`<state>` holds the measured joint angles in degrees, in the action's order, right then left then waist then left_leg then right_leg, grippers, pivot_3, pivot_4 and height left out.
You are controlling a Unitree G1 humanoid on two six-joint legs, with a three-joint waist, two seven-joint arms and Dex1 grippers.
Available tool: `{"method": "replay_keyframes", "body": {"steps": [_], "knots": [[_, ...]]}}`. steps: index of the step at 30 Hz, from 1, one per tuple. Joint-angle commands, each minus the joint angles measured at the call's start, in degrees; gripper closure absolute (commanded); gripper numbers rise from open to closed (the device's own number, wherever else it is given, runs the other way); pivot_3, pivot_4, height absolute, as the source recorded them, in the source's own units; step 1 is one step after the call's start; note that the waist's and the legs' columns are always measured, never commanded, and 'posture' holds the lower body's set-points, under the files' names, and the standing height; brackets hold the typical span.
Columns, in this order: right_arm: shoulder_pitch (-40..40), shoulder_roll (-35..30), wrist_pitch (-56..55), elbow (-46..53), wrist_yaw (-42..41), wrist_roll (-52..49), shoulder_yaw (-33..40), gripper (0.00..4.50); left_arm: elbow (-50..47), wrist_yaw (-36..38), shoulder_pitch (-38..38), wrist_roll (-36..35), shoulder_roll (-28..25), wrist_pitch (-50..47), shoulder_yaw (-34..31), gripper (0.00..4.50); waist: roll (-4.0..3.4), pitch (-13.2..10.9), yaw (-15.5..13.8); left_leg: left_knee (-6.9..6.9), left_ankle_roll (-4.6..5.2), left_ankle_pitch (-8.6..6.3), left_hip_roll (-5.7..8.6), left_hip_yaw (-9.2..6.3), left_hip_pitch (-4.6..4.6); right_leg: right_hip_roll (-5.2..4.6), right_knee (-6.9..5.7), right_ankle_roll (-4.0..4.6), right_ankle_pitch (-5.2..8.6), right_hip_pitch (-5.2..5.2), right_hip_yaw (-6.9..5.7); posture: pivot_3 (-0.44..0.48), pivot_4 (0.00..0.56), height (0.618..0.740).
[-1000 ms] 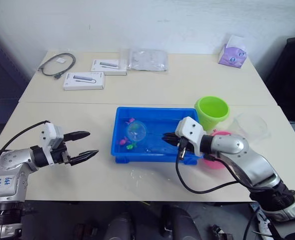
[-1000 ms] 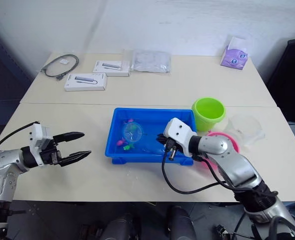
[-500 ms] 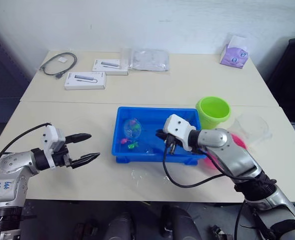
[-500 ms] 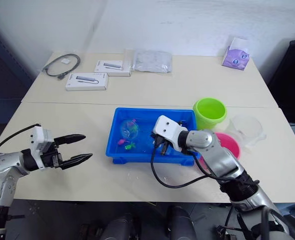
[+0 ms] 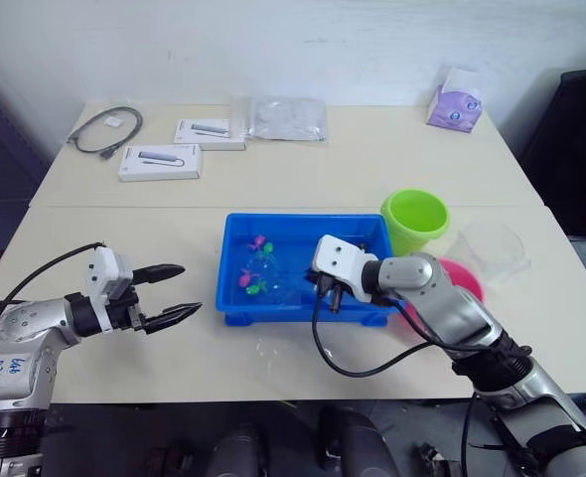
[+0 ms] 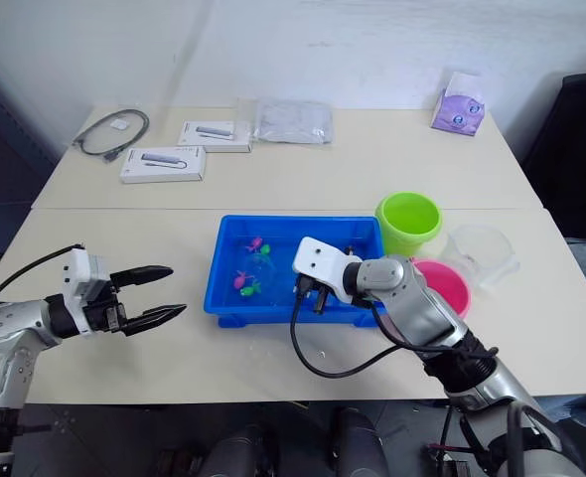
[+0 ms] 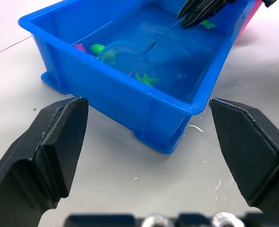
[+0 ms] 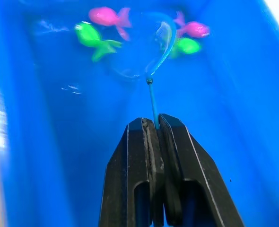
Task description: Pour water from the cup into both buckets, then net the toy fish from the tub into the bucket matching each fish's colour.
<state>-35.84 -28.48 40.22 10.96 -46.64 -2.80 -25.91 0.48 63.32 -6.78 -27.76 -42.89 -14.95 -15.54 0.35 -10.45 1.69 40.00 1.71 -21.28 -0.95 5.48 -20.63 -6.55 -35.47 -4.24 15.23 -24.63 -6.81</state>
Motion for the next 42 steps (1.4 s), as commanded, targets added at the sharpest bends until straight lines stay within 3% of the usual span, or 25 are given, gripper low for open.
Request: {"method": "replay_keyframes", "body": {"steps": [1, 18, 33, 42], "knots": [[-2.28, 1.55, 4.47, 2.26, -1.06, -3.29, 2.98, 4.5, -1.89, -0.27, -0.46, -0.93, -0.04, 0.22, -0.44, 0.1, 0.0, 0.0, 0.01, 0.0, 0.0, 0.0, 0.0, 0.0, 0.0, 0.0, -0.01, 0.0, 0.0, 0.0, 0.0, 0.0, 0.15, 0.74], [-3.67, 0.73, -4.46, -2.52, 0.46, 1.55, 2.82, 4.5, -2.18, -0.74, 0.38, -1.13, 0.57, 0.69, -0.46, 0.1, -0.02, -0.01, 0.04, -0.03, -0.04, -0.02, 0.01, 0.01, -0.01, 0.0, 0.02, 0.0, 0.0, -0.03, 0.0, 0.0, 0.15, 0.74], [-1.8, 1.71, -9.02, 2.18, 3.15, 0.46, 8.65, 4.5, -3.09, -1.36, -0.16, -1.24, 0.7, -0.06, 0.24, 0.1, -0.03, -0.02, -0.04, -0.03, -0.04, -0.02, 0.01, 0.0, -0.01, -0.01, 0.03, 0.0, 0.0, -0.02, -0.01, 0.0, 0.15, 0.74], [2.18, -1.34, 3.6, 10.42, -1.32, -6.31, 8.48, 4.5, -2.64, -0.97, 0.07, -1.26, 0.58, 0.08, 0.11, 0.1, -0.04, -0.02, -0.12, -0.03, -0.04, -0.02, 0.01, -0.03, -0.02, -0.02, 0.06, 0.0, 0.0, 0.0, -0.03, 0.0, 0.15, 0.74]]}}
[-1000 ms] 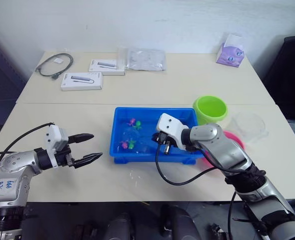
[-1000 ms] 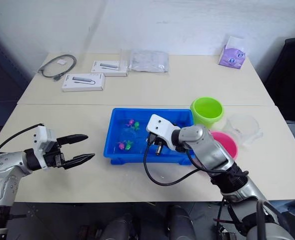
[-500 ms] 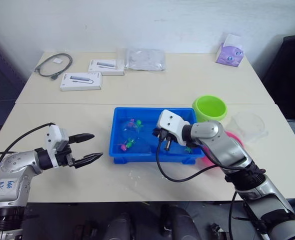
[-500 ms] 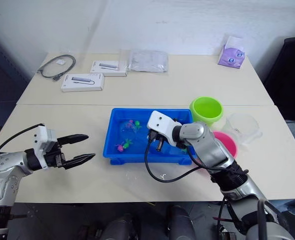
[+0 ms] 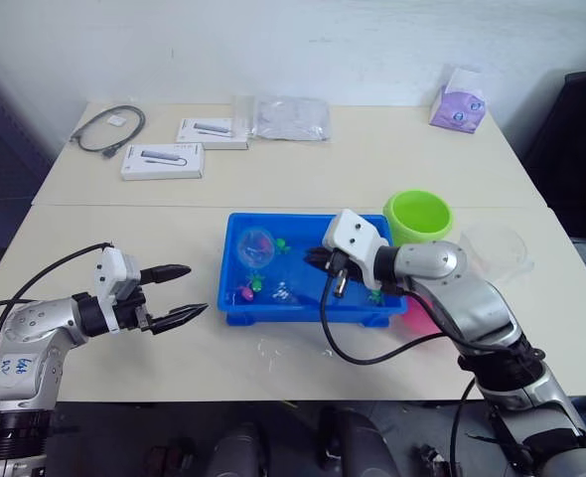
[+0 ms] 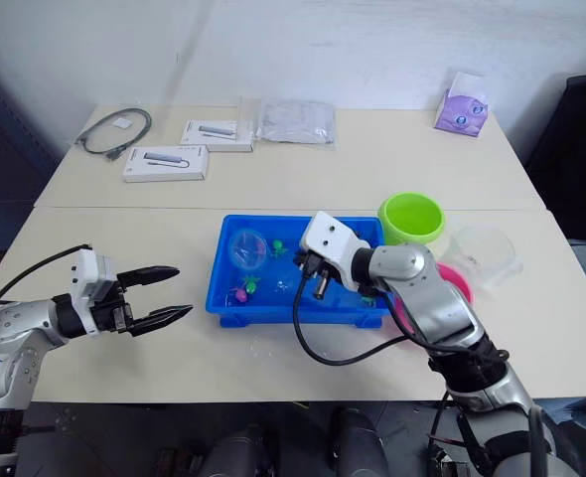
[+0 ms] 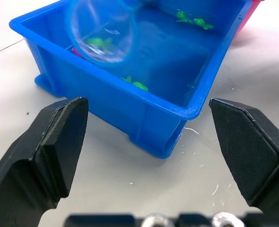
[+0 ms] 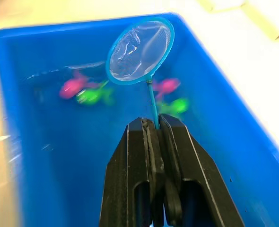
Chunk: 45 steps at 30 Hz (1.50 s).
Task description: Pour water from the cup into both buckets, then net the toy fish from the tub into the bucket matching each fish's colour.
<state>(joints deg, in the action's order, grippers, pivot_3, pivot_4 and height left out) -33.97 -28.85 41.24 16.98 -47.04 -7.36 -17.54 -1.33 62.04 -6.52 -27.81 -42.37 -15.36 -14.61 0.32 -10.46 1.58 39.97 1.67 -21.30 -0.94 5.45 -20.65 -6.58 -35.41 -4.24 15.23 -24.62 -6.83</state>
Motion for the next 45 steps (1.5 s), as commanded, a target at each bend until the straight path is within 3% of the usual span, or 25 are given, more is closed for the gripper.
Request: {"method": "replay_keyframes", "body": {"steps": [1, 13, 20, 33, 39, 42, 45], "knots": [[0.46, -1.15, 3.26, 4.82, -0.96, -1.86, -0.14, 4.5, -0.68, 0.4, -0.14, -1.18, 0.06, 0.6, -0.86, 0.1, 0.0, 0.0, 0.0, 0.0, 0.0, 0.0, 0.0, 0.0, 0.0, 0.0, 0.0, 0.0, 0.0, -0.01, 0.0, 0.0, 0.15, 0.74], [0.61, -4.21, 1.99, 4.11, 0.35, 2.26, -3.65, 4.5, -0.68, 0.98, 1.03, -1.08, 0.04, 1.2, -1.24, 0.1, -0.01, -0.01, -0.01, -0.02, -0.01, -0.01, 0.0, 0.0, 0.0, 0.0, 0.03, 0.0, 0.0, -0.02, 0.0, 0.0, 0.15, 0.74], [-0.03, -5.37, -4.18, 0.93, 2.88, 7.6, -4.55, 4.5, 0.0, 1.51, 1.43, -1.14, 0.16, 2.11, -1.36, 0.1, -0.01, -0.01, 0.01, -0.01, -0.01, -0.01, 0.0, 0.01, 0.0, 0.0, 0.03, 0.0, 0.0, -0.02, 0.0, 0.0, 0.15, 0.74], [-4.61, -1.58, 0.24, 0.15, -5.68, 3.9, -8.04, 4.5, 2.02, 2.69, 1.34, -0.7, -0.13, 3.64, -1.09, 0.1, -0.03, -0.02, 0.06, -0.02, -0.01, -0.01, -0.01, 0.01, 0.0, 0.01, 0.03, 0.0, 0.0, -0.03, 0.0, 0.0, 0.15, 0.74], [-5.98, 0.08, 5.95, 0.05, -6.81, -0.43, -5.33, 4.5, 2.48, 2.83, 1.65, -0.62, 0.05, 4.19, -1.12, 0.1, -0.03, -0.02, 0.02, -0.02, -0.01, -0.01, -0.02, -0.03, -0.01, 0.0, 0.04, 0.01, 0.0, -0.02, -0.03, 0.0, 0.15, 0.74], [-6.03, -1.28, 8.7, 0.67, -8.25, -2.88, -3.85, 4.5, 2.85, 2.97, 1.87, -0.62, 0.12, 4.68, -1.18, 0.1, -0.04, -0.02, 0.09, -0.03, -0.01, -0.01, -0.02, -0.03, -0.01, 0.0, 0.04, 0.01, 0.0, -0.03, -0.03, 0.0, 0.15, 0.74], [-5.8, -6.02, 0.33, -1.4, -9.84, 0.97, -5.93, 4.5, 3.61, 3.31, 2.17, -0.58, 0.31, 5.58, -1.24, 0.1, -0.07, -0.04, 0.06, -0.04, -0.01, -0.01, -0.02, -0.03, -0.01, -0.01, 0.09, 0.01, 0.0, -0.02, -0.03, 0.0, 0.15, 0.74]]}}
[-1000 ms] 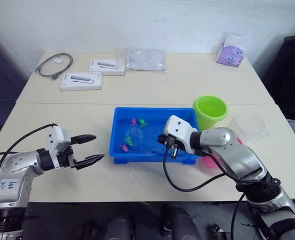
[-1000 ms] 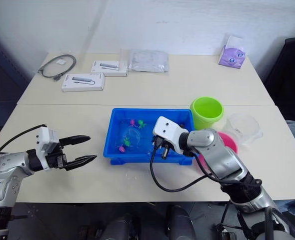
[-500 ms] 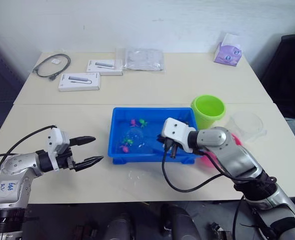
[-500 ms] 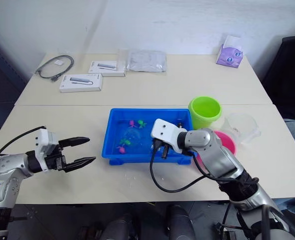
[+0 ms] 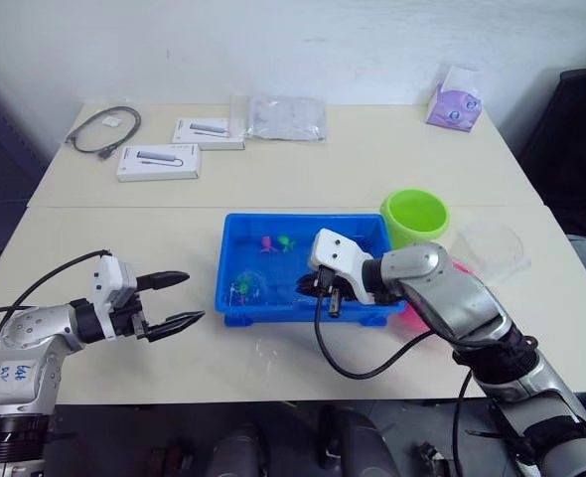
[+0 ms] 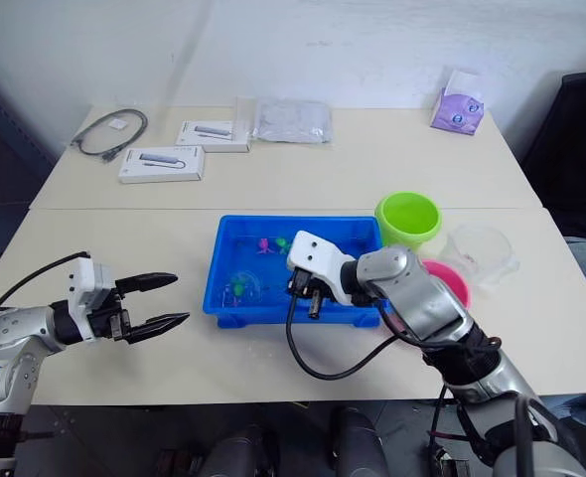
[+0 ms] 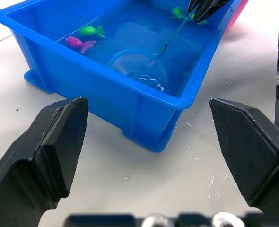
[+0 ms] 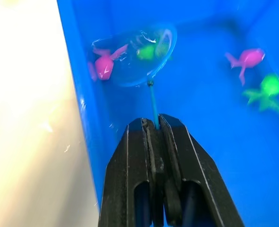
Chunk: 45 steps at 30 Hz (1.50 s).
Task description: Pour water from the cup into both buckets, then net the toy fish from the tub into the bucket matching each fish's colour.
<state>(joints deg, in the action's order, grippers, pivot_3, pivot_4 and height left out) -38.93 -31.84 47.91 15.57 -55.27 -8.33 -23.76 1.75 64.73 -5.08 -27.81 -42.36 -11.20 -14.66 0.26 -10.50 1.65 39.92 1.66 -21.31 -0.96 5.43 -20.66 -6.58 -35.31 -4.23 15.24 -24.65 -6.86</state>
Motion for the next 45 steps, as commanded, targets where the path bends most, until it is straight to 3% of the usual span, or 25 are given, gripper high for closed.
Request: {"method": "replay_keyframes", "body": {"steps": [1, 7, 15, 22, 32, 45], "knots": [[-0.75, -3.75, -9.42, -0.96, -1.49, 3.17, -0.23, 4.5, 0.85, 0.76, 0.83, -0.58, 0.35, 1.8, -1.17, 0.1, -0.01, -0.01, -0.01, 0.0, 0.0, 0.0, 0.01, 0.01, 0.0, 0.0, 0.01, 0.0, 0.0, 0.0, 0.0, 0.0, 0.15, 0.74], [-0.88, -2.94, -23.13, -5.71, -0.53, 7.97, -1.76, 4.5, 1.96, 1.35, 1.3, -0.59, 0.68, 3.18, -1.14, 0.1, -0.02, -0.01, 0.06, -0.01, -0.02, -0.01, -0.01, 0.03, 0.0, 0.02, 0.05, 0.0, 0.0, -0.02, -0.01, 0.0, 0.15, 0.74], [-0.05, -3.45, -25.69, -5.94, -5.28, 8.6, -2.96, 4.5, 1.47, 1.17, 1.78, -0.82, 0.68, 3.08, -1.36, 0.1, -0.02, -0.01, -0.02, 0.0, -0.02, -0.01, 0.0, 0.03, 0.0, 0.02, 0.01, 0.0, 0.0, 0.0, -0.01, 0.0, 0.15, 0.74], [-0.63, -3.14, -19.4, -4.29, -10.33, 6.28, -2.92, 4.5, 1.13, 1.13, 1.46, -0.99, 0.67, 2.68, -1.18, 0.1, -0.02, -0.01, -0.04, 0.0, -0.01, -0.01, -0.01, 0.01, 0.0, 0.01, 0.0, 0.0, 0.0, 0.01, -0.01, 0.0, 0.15, 0.74], [-2.83, 0.18, 3.56, -3.44, -6.86, -4.55, 6.58, 4.5, 0.67, 0.62, 1.14, -0.92, 0.97, 2.1, -0.83, 0.1, -0.05, -0.03, -0.04, 0.0, -0.01, -0.01, -0.02, -0.01, 0.0, -0.01, 0.01, 0.0, 0.0, 0.0, -0.01, 0.0, 0.15, 0.74], [-0.75, -2.32, 11.48, -3.51, -3.29, -14.41, 17.09, 4.5, -1.24, 1.71, -1.5, -1.85, 1.46, 2.18, 0.26, 0.1, -0.07, -0.04, -0.24, -0.02, -0.02, -0.01, -0.02, -0.02, -0.01, -0.02, 0.01, 0.01, 0.0, -0.01, -0.01, 0.0, 0.15, 0.74]]}}
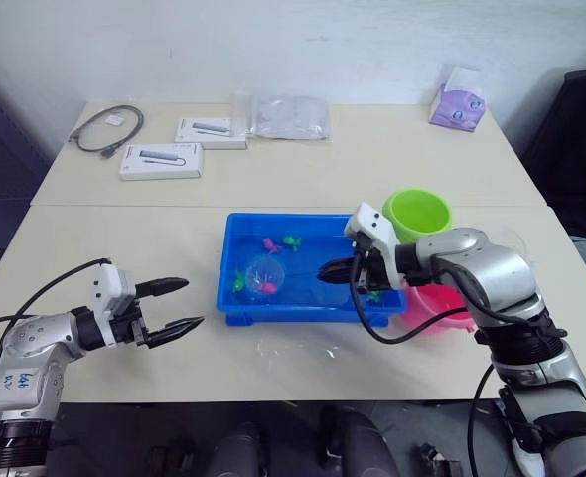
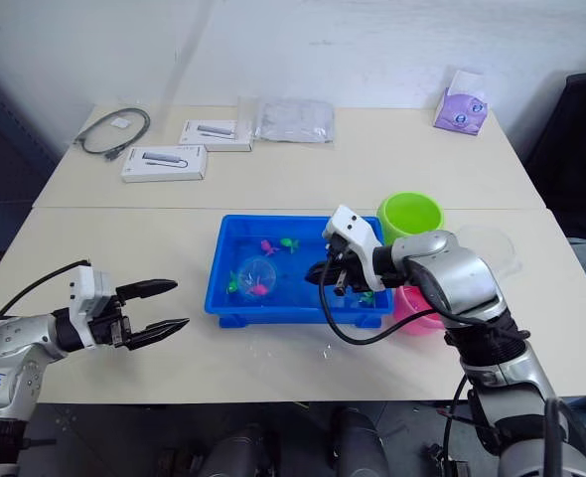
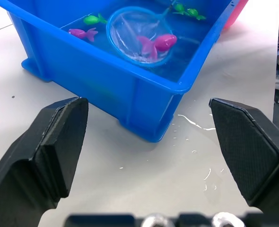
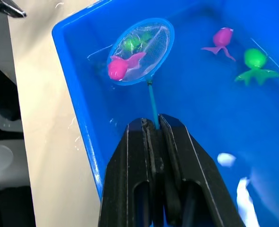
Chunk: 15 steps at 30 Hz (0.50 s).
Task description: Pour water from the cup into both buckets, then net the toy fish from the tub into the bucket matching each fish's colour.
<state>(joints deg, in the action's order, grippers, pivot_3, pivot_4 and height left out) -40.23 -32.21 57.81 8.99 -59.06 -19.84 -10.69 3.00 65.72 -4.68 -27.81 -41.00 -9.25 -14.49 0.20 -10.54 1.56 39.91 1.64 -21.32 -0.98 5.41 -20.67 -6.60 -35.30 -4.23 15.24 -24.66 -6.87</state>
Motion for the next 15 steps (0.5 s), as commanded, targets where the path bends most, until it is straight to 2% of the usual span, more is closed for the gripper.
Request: {"method": "replay_keyframes", "body": {"steps": [1, 8, 15], "knots": [[1.39, -3.24, 2.22, 4.26, 0.41, -3.75, 4.93, 4.5, -3.17, 0.92, -3.03, -2.29, 0.1, -0.54, 0.47, 0.1, 0.0, 0.0, -0.24, 0.01, 0.0, 0.0, 0.01, -0.01, -0.02, -0.01, 0.0, 0.0, 0.0, 0.0, -0.01, 0.0, 0.15, 0.74], [9.39, -7.53, 13.31, 14.96, 3.49, -14.91, 19.8, 4.5, -8.62, 2.09, -10.06, -4.97, 0.38, -6.38, 4.92, 0.1, -0.01, 0.0, -0.93, 0.03, 0.03, 0.0, 0.04, -0.13, -0.31, -0.01, 0.16, -0.05, -0.03, -0.1, -0.16, 0.0, 0.15, 0.74], [23.44, -6.23, 25.31, 27.62, 11.36, -23.84, 44.64, 4.5, -9.01, 2.16, -17.9, -4.38, 4.16, -8.79, 11.04, 0.1, -0.02, -0.01, -2.09, 0.11, 0.1, 0.05, 0.08, -0.14, -0.38, 0.08, 0.13, -0.12, -0.07, -0.06, -0.22, 0.0, 0.15, 0.74]]}}
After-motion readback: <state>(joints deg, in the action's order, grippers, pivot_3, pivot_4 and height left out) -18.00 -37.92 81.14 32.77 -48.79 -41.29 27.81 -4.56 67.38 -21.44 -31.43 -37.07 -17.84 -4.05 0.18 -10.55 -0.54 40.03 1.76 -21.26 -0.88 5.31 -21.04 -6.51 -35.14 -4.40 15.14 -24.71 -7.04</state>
